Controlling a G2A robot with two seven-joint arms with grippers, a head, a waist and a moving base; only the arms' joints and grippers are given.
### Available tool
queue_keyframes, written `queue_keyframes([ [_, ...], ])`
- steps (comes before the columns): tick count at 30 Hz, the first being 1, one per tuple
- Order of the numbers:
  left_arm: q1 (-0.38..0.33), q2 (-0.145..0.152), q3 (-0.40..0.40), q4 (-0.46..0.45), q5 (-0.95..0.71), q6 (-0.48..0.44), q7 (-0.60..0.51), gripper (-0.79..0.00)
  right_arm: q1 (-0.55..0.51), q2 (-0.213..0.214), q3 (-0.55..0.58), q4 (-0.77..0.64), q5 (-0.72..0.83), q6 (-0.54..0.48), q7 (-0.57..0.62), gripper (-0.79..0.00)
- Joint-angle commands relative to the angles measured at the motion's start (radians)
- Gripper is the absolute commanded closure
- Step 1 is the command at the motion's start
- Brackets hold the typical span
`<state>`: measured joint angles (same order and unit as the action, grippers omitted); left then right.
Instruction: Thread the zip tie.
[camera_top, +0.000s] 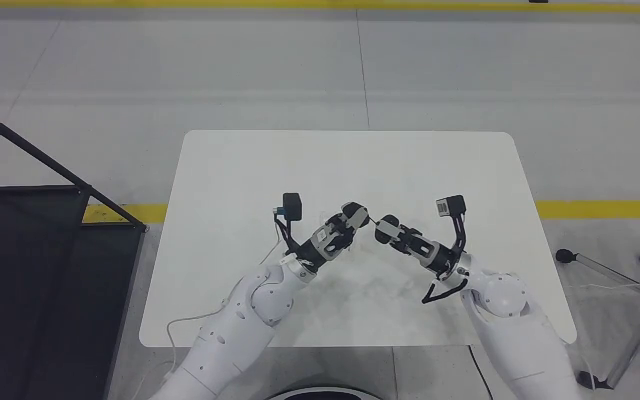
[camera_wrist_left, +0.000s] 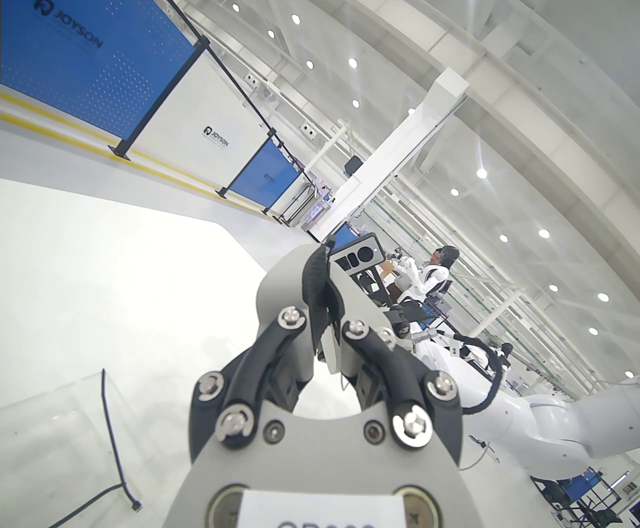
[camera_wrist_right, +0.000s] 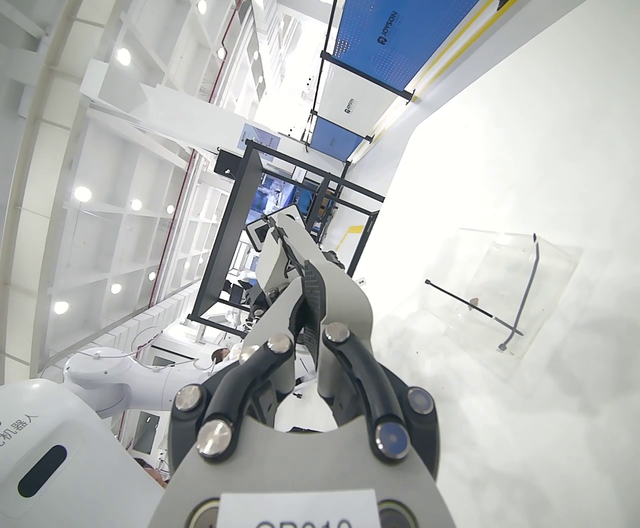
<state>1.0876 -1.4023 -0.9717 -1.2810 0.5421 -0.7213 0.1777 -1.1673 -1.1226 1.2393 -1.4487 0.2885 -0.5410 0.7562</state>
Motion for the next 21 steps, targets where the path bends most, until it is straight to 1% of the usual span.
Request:
queue_keyframes([
  [1,-0.001,-0.001,-0.001,0.001,0.0,-0.002,-0.004,0.0,0.0,0.0,0.0,0.001,0.001,-0.001,0.0,0.0],
  [8,0.002,-0.005,-0.006,0.003,-0.002,-0.002,-0.006,0.0,0.0,-0.001,-0.001,0.0,0.001,0.0,0.001,0.0],
  [10,0.002,-0.006,-0.007,0.002,0.0,-0.004,-0.006,-0.025,0.0,-0.001,0.0,0.001,0.002,-0.001,-0.001,0.0],
  [13,0.003,-0.008,-0.009,0.003,0.002,-0.005,-0.004,-0.003,-0.001,-0.001,0.0,0.0,0.001,-0.001,-0.001,0.0],
  [15,0.004,-0.009,-0.011,0.003,0.003,-0.006,-0.004,-0.025,-0.002,-0.001,0.001,0.0,0.001,-0.002,-0.001,0.0],
  [19,0.005,-0.01,-0.014,0.003,0.008,-0.007,-0.004,-0.034,-0.003,-0.001,0.002,-0.001,0.001,-0.004,0.0,0.0],
  [21,0.006,-0.011,-0.015,0.003,0.011,-0.007,-0.004,-0.055,-0.004,-0.001,0.003,-0.001,0.001,-0.004,0.0,0.0],
])
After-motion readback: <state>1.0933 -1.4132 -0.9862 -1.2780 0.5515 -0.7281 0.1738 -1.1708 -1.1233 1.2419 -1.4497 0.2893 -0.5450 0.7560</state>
